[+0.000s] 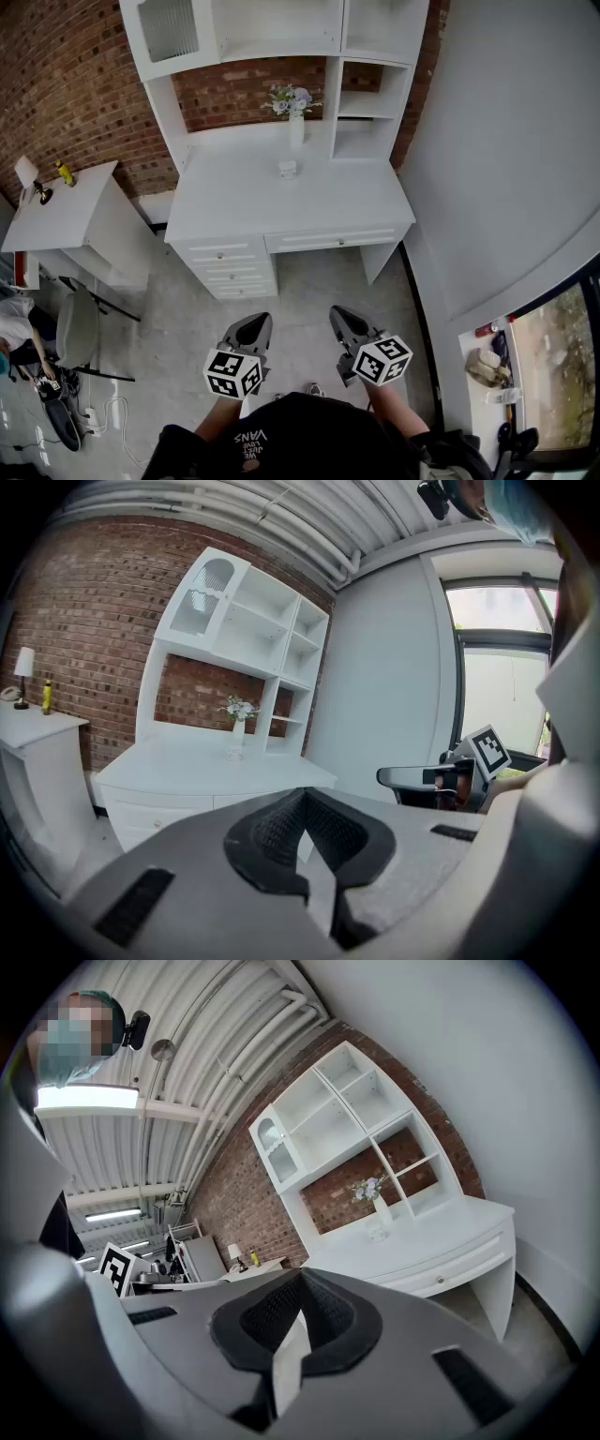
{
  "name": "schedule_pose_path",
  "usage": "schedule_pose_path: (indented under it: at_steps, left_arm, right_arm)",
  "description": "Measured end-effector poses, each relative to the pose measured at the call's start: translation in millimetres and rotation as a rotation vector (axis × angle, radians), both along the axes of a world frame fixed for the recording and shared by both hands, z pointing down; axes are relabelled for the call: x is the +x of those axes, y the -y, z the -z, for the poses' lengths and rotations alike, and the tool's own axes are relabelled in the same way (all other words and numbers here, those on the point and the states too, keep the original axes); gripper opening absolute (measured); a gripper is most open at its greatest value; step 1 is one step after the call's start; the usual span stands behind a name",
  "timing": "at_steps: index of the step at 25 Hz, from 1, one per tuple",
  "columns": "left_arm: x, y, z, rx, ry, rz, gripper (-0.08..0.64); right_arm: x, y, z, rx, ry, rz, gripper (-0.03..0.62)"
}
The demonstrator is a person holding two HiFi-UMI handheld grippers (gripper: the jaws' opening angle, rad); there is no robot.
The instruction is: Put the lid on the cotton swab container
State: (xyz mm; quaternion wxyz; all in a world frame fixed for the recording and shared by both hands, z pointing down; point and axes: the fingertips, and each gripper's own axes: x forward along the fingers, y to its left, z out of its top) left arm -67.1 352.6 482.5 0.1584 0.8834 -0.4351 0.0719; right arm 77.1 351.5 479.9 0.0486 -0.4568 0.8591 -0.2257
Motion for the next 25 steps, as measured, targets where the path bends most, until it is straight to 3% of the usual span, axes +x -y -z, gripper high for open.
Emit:
schedule_pose_path:
  at_steps: [7, 14, 17, 25]
  left_arm:
    - [8.5, -2.3, -7.2, 0.002, 0.078, -0.03, 0.006]
    - [25.3, 2.4, -13.4, 0.003, 0.066, -0.035, 0.011]
    - [34.6, 5.6, -17.4, 0.004, 0.041, -0.029, 0.064]
    - [42.3, 14.1, -34.9, -0.032, 0.019, 0.032, 0.121]
  right_arm:
    - [1.5, -6.0, 1.5, 0.008, 0.094, 0.038, -0.002]
    - [19.3, 0.9, -9.1, 0.028, -0.029, 0.009, -0.002]
    - [22.3, 5.3, -19.2, 0.009, -0.041, 0.043, 0.189]
    - [41.4, 23.0, -37.1, -0.035, -0.071, 0.085, 0.199]
